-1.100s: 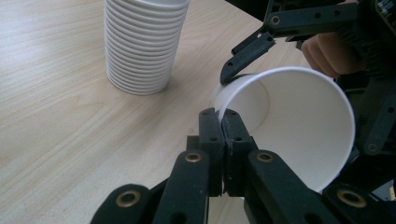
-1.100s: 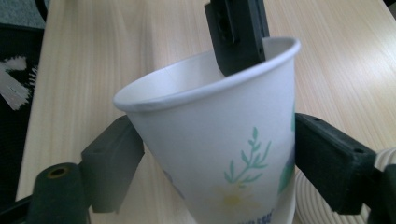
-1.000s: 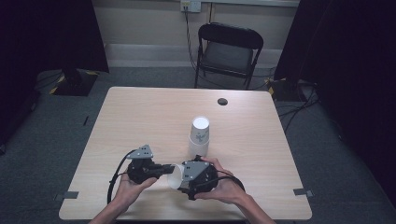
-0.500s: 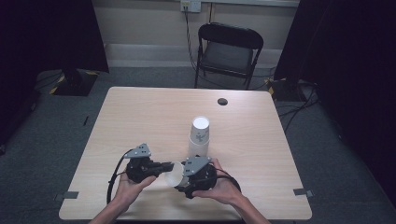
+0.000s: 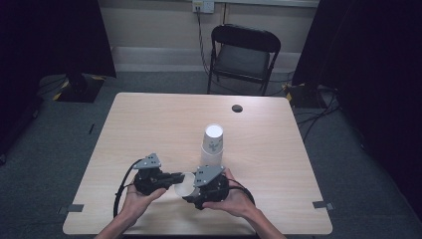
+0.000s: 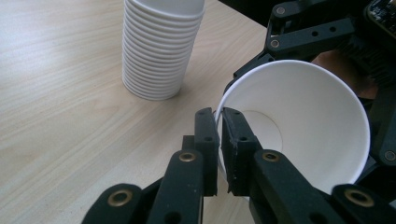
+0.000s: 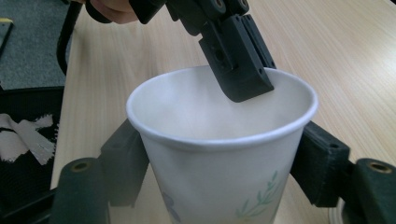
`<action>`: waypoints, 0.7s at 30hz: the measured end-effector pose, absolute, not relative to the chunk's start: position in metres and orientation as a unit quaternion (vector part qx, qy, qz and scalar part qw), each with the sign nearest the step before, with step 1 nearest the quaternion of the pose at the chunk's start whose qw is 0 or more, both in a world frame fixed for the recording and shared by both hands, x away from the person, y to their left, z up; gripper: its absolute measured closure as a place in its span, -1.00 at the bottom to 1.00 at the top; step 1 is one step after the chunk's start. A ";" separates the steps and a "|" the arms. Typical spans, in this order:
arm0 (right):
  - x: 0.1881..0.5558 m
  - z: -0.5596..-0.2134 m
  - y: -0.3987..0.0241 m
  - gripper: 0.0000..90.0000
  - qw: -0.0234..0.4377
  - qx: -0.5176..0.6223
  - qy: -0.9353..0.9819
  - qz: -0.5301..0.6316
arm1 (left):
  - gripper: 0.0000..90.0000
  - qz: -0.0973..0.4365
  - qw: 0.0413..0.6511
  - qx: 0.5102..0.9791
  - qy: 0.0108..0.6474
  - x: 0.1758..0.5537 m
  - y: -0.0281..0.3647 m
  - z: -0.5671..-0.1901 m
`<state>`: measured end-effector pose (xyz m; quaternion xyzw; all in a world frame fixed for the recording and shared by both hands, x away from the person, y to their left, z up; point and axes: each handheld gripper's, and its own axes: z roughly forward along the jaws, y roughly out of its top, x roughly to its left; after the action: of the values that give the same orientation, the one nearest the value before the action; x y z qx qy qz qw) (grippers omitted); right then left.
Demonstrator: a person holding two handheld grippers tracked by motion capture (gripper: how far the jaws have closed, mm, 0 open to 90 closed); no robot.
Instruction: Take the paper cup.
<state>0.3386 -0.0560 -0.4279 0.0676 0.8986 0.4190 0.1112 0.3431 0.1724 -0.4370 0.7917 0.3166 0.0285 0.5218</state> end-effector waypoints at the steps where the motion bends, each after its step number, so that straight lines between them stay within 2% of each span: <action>1: 0.339 -0.427 -0.056 -0.35 0.108 0.070 0.897 0.422 | 0.91 0.028 0.523 0.790 0.318 0.343 0.172 -0.437; 4: 0.340 -0.427 -0.057 -0.38 0.102 0.074 0.895 0.427 | 0.95 0.020 0.523 0.791 0.317 0.344 0.173 -0.437; 12: 0.337 -0.429 -0.053 -0.47 0.120 0.068 0.897 0.421 | 0.97 0.014 0.509 0.799 0.321 0.345 0.171 -0.439; 21: 0.337 -0.431 -0.052 -0.47 0.117 0.065 0.900 0.415 | 0.97 0.012 0.505 0.801 0.321 0.346 0.169 -0.440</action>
<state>0.3370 -0.0521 -0.4308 0.0654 0.8999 0.4149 0.1171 0.3462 0.1687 -0.4398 0.8009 0.3212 0.0120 0.5052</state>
